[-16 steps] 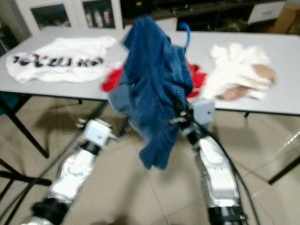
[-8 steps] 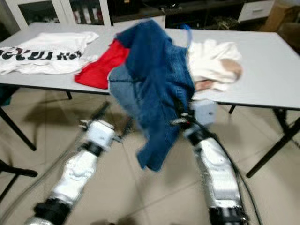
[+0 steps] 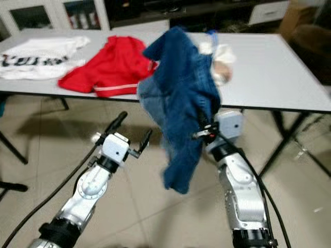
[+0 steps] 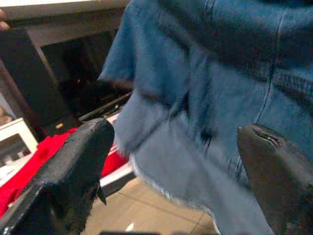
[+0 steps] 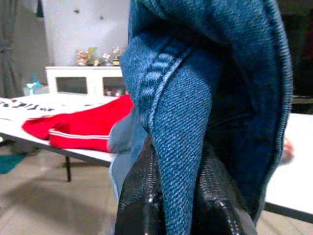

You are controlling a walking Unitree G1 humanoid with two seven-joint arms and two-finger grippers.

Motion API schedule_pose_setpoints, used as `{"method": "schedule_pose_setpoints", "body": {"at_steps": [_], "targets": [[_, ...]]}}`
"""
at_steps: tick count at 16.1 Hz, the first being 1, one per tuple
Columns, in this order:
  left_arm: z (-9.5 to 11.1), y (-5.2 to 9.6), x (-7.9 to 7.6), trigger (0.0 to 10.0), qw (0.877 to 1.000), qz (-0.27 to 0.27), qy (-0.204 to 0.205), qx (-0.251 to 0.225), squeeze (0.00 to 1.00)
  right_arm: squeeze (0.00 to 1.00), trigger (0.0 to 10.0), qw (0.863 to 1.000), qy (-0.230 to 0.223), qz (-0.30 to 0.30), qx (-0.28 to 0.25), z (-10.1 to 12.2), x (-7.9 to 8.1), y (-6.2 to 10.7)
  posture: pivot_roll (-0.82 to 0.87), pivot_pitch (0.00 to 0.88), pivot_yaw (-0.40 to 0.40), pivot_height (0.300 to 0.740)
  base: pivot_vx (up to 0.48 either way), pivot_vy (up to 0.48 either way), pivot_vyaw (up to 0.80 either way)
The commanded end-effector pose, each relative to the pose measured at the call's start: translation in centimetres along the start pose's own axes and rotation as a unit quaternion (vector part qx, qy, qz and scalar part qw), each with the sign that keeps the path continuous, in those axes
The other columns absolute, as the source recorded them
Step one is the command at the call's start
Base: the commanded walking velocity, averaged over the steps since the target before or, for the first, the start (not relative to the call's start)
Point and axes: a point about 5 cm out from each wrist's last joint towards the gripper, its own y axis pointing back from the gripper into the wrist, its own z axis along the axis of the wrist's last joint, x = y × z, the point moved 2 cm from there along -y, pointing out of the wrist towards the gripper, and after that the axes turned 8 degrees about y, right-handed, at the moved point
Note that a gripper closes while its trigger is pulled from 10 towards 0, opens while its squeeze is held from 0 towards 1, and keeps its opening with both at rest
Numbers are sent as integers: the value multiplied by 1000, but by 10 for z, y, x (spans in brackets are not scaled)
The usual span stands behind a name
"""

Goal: Hang hanger

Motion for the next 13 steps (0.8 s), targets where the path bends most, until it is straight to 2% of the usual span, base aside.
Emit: {"method": "schedule_pose_setpoints", "body": {"at_steps": [1,4,8,13], "targets": [[-3,2,8,10000,1000,6,-10,10,0,0,10000,999,2,9,-32,14,5,-7,-57,0,53,740,0,-281,0],[-3,2,7,10000,1000,8,1,10,0,0,10000,1000,5,-1,-29,13,2,-7,-58,0,53,740,0,0,0],[-3,2,5,10000,1000,8,26,12,0,0,10000,998,15,-40,-38,18,-11,-14,-59,0,52,740,0,0,0],[-1,0,5,10000,1000,7,10,12,0,0,10000,995,28,-72,-56,27,-19,-26,-60,0,48,740,0,0,0]]}}
